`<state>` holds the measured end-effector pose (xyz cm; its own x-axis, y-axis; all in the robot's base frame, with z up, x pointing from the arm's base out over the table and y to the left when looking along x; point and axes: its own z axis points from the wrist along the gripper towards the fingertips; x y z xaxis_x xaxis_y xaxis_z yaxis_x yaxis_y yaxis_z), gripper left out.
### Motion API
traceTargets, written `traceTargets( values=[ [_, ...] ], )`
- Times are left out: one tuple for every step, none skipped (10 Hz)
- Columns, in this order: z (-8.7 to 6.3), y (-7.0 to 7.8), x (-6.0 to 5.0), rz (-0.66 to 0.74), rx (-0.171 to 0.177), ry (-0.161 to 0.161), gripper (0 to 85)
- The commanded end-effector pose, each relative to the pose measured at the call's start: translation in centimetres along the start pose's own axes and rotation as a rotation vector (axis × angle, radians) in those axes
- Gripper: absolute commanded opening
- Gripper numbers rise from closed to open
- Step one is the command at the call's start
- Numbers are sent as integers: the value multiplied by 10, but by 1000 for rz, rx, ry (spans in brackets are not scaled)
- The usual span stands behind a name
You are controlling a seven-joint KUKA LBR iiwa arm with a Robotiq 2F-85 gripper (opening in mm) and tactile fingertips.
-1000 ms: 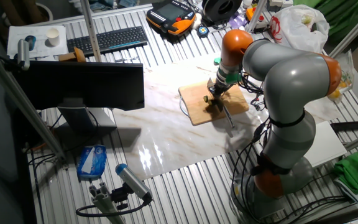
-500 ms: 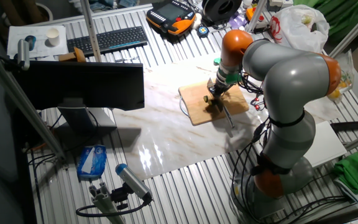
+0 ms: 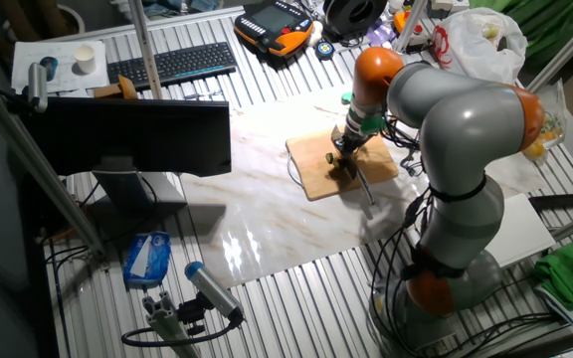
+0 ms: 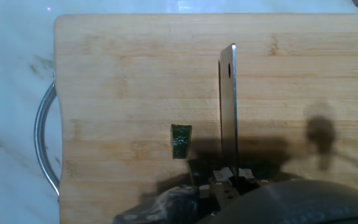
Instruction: Cut the cucumber into segments
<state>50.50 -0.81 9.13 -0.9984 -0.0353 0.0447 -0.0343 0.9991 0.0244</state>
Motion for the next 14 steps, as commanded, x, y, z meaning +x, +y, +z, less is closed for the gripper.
traceTargets(
  values=[
    [1, 0, 0, 0, -2, -1, 7],
    [3, 0, 0, 0, -3, -5, 7],
    [3, 0, 0, -2, -3, -6, 7],
    [3, 0, 0, -2, -3, -8, 7],
    [4, -1, 0, -2, -3, -8, 7],
    [5, -1, 0, -3, -4, -12, 7],
    [7, -2, 1, -3, -6, -17, 7],
    [7, -2, 2, -5, -7, -19, 7],
    [7, -2, 3, -5, -7, -19, 7],
    [7, -1, 3, -5, -7, -23, 7],
    [7, -1, 4, -3, -7, -26, 7],
    [7, -1, 4, -3, -5, -28, 7],
    [6, -1, 4, -3, -4, -29, 7],
    [6, -1, 5, -3, -2, -29, 7]
  ],
)
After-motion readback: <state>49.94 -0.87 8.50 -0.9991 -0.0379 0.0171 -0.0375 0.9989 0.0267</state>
